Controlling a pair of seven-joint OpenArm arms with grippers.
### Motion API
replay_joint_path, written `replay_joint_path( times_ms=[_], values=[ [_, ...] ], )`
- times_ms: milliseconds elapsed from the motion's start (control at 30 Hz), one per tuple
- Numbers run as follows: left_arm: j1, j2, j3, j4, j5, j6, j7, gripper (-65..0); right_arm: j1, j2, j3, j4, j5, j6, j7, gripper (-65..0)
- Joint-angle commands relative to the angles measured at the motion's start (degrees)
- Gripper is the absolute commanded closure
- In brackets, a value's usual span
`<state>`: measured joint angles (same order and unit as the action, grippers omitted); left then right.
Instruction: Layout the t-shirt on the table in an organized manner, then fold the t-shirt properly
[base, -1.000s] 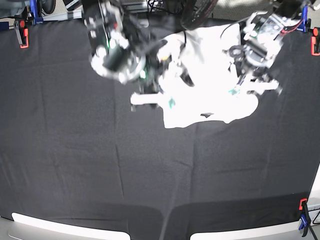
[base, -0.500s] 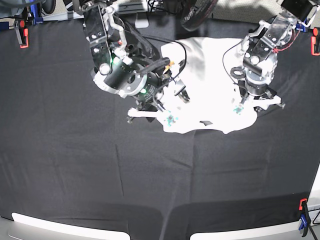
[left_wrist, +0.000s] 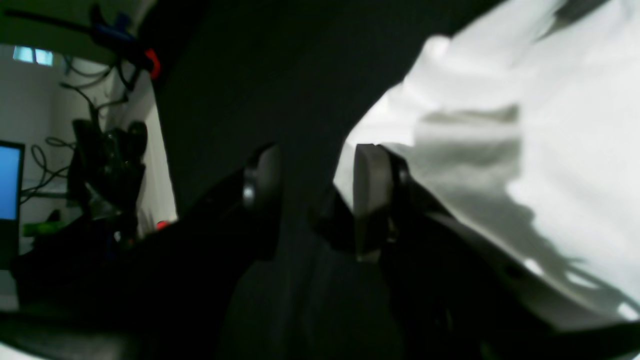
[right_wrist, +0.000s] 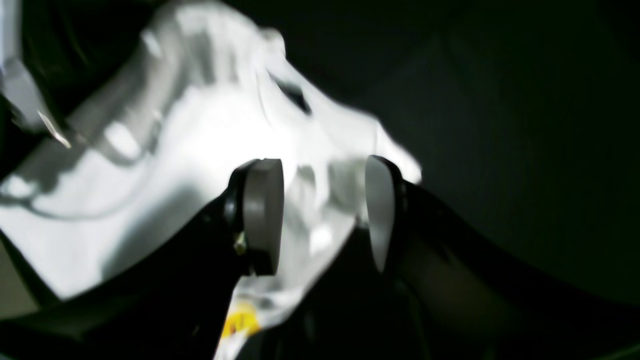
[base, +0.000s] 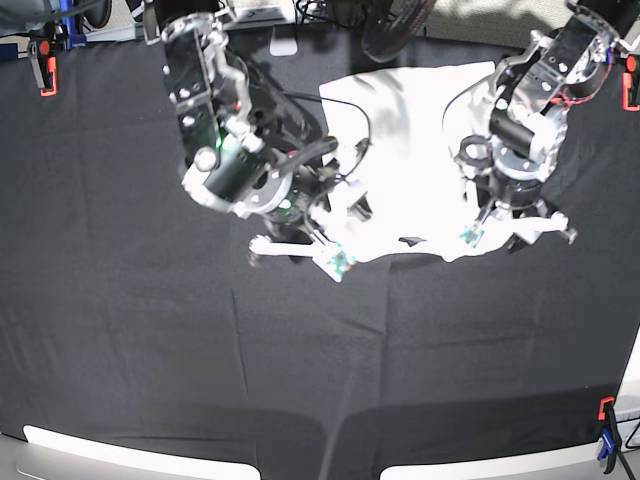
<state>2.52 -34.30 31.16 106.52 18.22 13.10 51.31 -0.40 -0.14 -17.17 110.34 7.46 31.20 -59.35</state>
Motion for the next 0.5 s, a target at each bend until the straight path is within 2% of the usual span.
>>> replay_joint_path(
  times_ms=[0, 67, 100, 167, 300, 367, 467],
  values=[
    [-0.8, -1.6, -0.4, 1.1, 0.4, 1.8, -0.8, -21.5, 1.3, -0.3, 0.0, 1.2, 0.4, -0.1, 0.6, -26.2],
    [-0.8, -3.8, -0.4, 1.2, -3.5, 6.1, -3.2, -21.5, 1.3, -0.3, 0.3, 2.3, -0.6, -0.1, 0.3, -26.2],
    [-0.9, -4.8, -0.4, 1.3, -5.4, 7.2, -3.9, -21.5, 1.2, -0.3, 0.9, 3.0, -1.0, -0.1, 0.4, -26.2],
    [-0.9, -5.9, -1.5, 1.3, -8.5, 7.5, -3.8, -21.5, 1.2, -0.3, 2.7, 4.7, -1.1, -0.1, 0.4, -26.2],
    [-0.7, -5.1, -8.4, 1.3, -17.4, 7.4, -3.4, -21.5, 0.6, -0.3, 9.5, 7.5, 0.8, -0.1, 0.3, -26.2],
    [-0.5, -4.1, -12.8, 1.7, -22.8, 6.3, -2.9, -21.5, -0.5, 0.0, 13.8, 8.5, 4.7, 0.9, -0.6, -26.2],
    [1.4, -2.7, -19.9, 4.2, -30.2, 0.7, -2.6, -21.5, -3.4, 1.9, 20.0, 9.8, 13.1, 5.3, -5.0, -26.2]
  ],
)
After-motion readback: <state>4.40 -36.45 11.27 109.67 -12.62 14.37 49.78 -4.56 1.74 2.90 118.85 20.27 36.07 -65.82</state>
